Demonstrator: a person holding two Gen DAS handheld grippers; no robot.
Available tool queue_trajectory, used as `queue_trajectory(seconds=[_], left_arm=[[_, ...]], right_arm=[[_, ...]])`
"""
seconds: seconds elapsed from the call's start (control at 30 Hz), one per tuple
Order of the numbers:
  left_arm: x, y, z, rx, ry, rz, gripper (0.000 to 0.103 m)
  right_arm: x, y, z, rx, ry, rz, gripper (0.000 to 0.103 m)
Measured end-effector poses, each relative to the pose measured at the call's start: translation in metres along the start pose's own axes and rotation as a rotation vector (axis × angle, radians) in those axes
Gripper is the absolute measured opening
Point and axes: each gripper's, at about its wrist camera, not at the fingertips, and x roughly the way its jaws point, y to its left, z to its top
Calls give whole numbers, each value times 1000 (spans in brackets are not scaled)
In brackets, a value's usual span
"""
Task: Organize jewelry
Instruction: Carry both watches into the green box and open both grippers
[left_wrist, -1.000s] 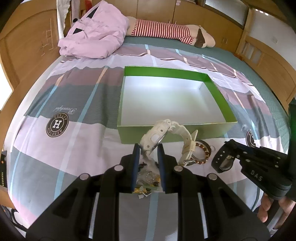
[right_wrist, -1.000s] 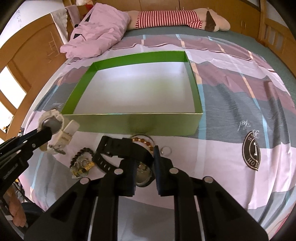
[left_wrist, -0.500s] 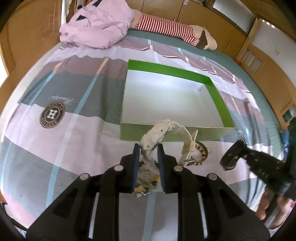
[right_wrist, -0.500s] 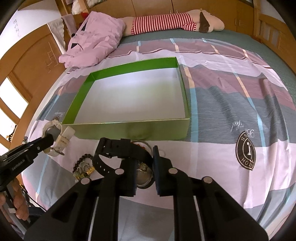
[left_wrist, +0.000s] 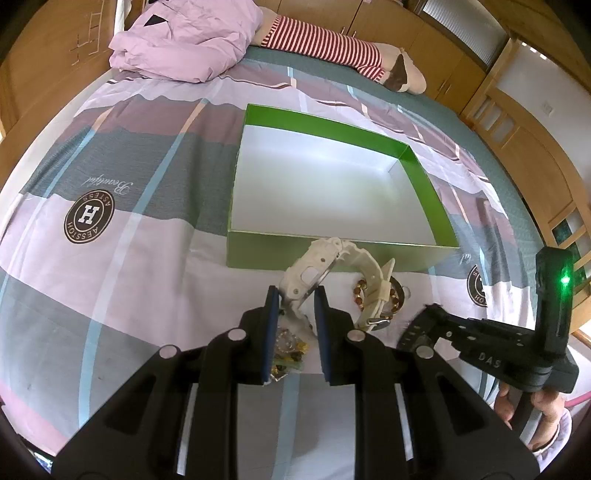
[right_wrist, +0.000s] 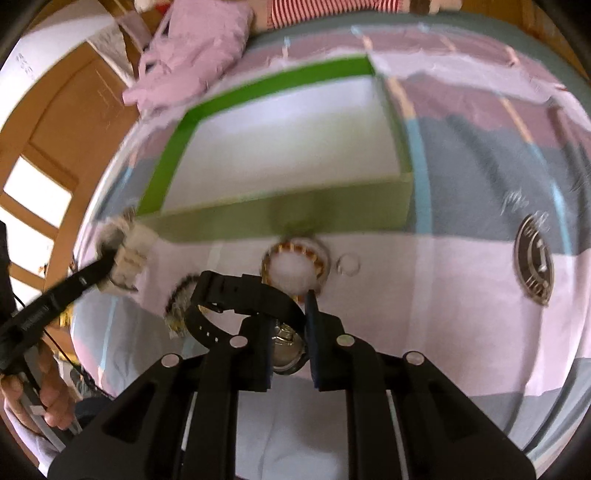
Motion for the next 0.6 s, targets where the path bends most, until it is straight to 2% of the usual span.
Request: queue_trajectory(seconds=[0.03, 0.17, 0.2, 0.3, 0.5, 0.57, 0.6], left_arm=[[0, 0, 0, 1, -1, -1, 19], [0, 0, -1, 1, -2, 1, 19], [1, 0, -1, 1, -1, 2, 19], [1, 0, -2, 4, 1, 4, 19], [3, -1, -1, 10, 7, -2, 19], [2, 0, -1, 8, 5, -4, 19], [1, 0, -1, 8, 3, -6, 19]], right_arm=[[3, 1, -1, -3, 8, -14, 17], [0, 1, -1, 3, -15, -25, 33], [-1, 1, -1, 6, -29, -26, 33], [-3, 2, 0, 3, -49, -30, 33], [17, 2, -1, -29, -20, -172, 33], [27, 0, -2, -39, 5, -187, 33], [32, -1, -3, -40, 22, -181, 23]])
